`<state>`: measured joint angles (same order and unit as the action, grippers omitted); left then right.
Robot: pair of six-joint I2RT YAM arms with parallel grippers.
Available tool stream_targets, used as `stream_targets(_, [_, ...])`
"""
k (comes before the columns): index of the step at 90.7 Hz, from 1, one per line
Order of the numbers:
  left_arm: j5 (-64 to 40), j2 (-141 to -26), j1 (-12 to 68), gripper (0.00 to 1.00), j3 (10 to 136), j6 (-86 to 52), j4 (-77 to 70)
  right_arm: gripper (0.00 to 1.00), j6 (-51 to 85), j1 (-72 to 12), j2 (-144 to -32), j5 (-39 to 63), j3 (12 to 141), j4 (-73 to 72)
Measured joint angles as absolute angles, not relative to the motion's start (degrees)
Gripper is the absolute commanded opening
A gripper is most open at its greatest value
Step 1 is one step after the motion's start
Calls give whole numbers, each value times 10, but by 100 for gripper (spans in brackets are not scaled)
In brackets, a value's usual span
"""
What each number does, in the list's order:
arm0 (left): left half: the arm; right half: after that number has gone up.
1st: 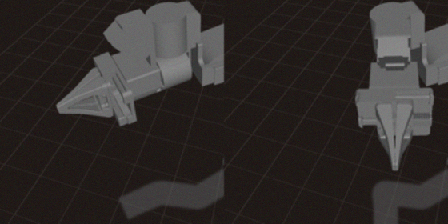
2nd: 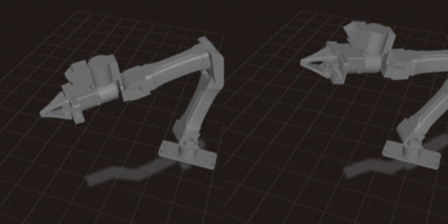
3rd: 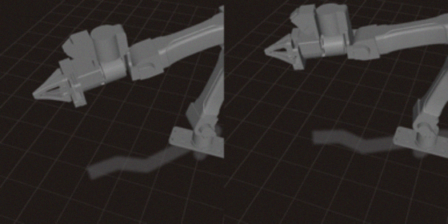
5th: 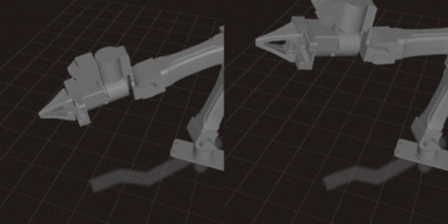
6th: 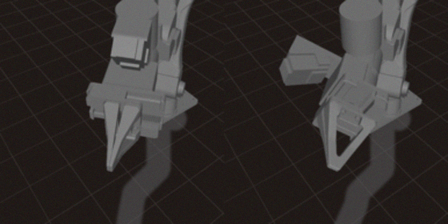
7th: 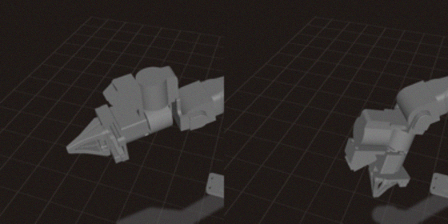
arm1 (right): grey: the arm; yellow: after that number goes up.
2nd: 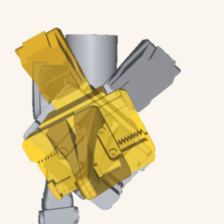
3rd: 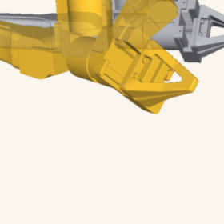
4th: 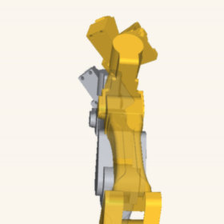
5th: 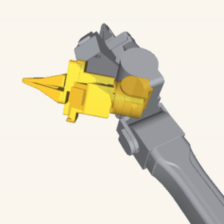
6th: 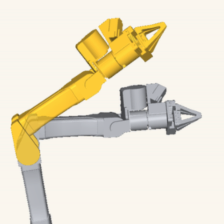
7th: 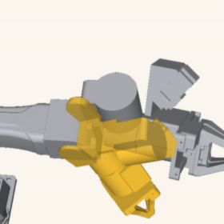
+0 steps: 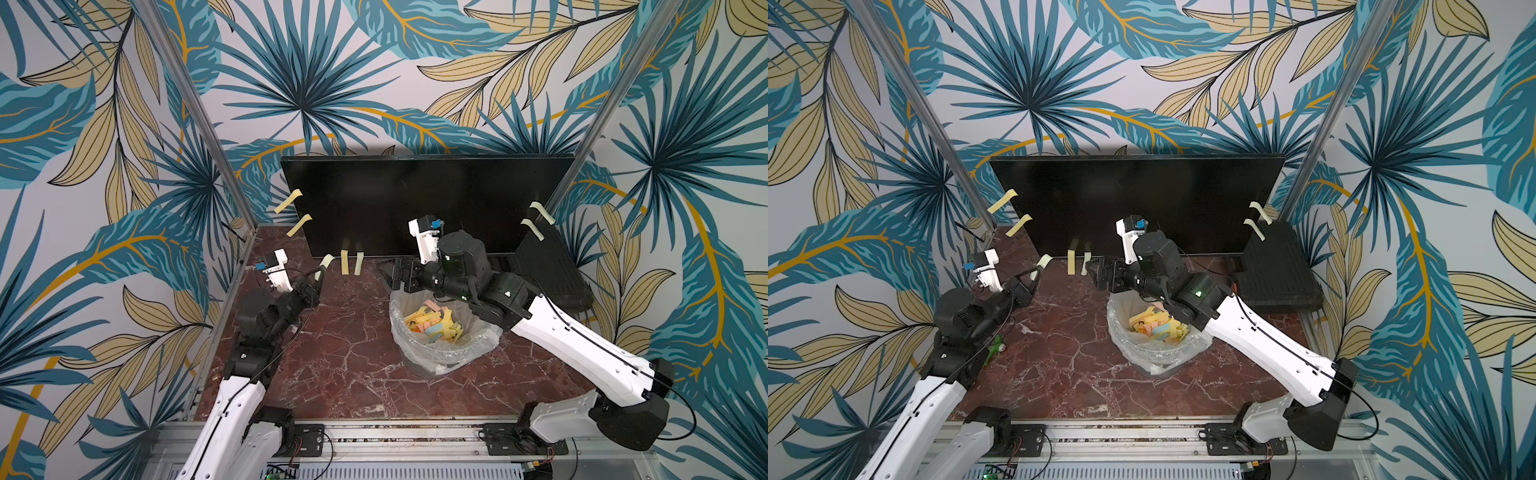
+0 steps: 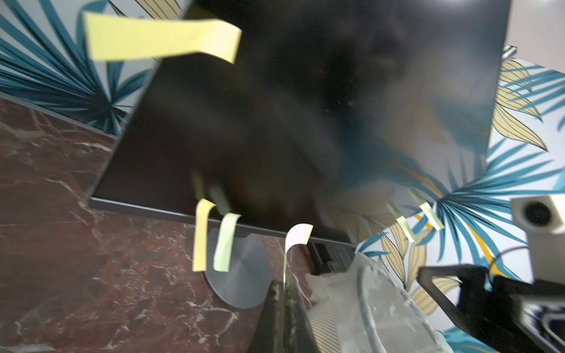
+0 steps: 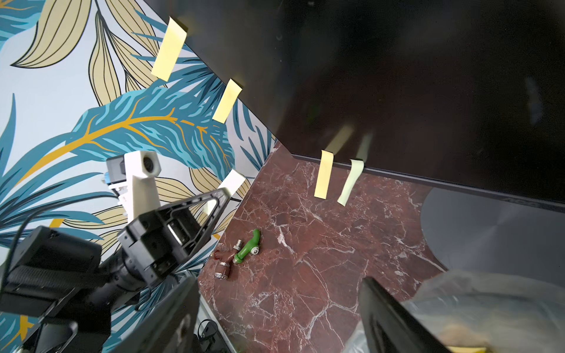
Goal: Remove the sticky note from the monitor
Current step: Tear off the sticky note from the monitor, then place the sticky note in the trash bin.
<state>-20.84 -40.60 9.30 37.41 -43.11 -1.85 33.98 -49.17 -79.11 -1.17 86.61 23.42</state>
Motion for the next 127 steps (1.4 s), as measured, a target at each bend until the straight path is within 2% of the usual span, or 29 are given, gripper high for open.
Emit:
stream_targets(27, [-117, -374, 271, 0, 409, -410, 72, 86, 322, -492, -718, -72, 827, 269])
stream_targets(42, [-55, -435, 385, 0, 474, -383, 84, 88, 317, -487, -669, -99, 804, 296])
stream_targets(58, [6, -553, 491, 0, 557, -338, 86, 88, 319, -484, -617, -126, 781, 325])
stream_targets(81, [63, -698, 556, 0, 667, -283, 110, 89, 349, -483, -530, -169, 728, 353])
stream_targets(101, [89, -761, 580, 0, 716, -238, 147, 89, 379, -483, -481, -215, 705, 381])
stream_targets(111, [97, -787, 592, 8, 744, -213, 176, 90, 392, -483, -464, -234, 698, 395])
stream_targets(127, [105, -808, 609, 30, 762, -179, 207, 90, 403, -483, -458, -246, 695, 400])
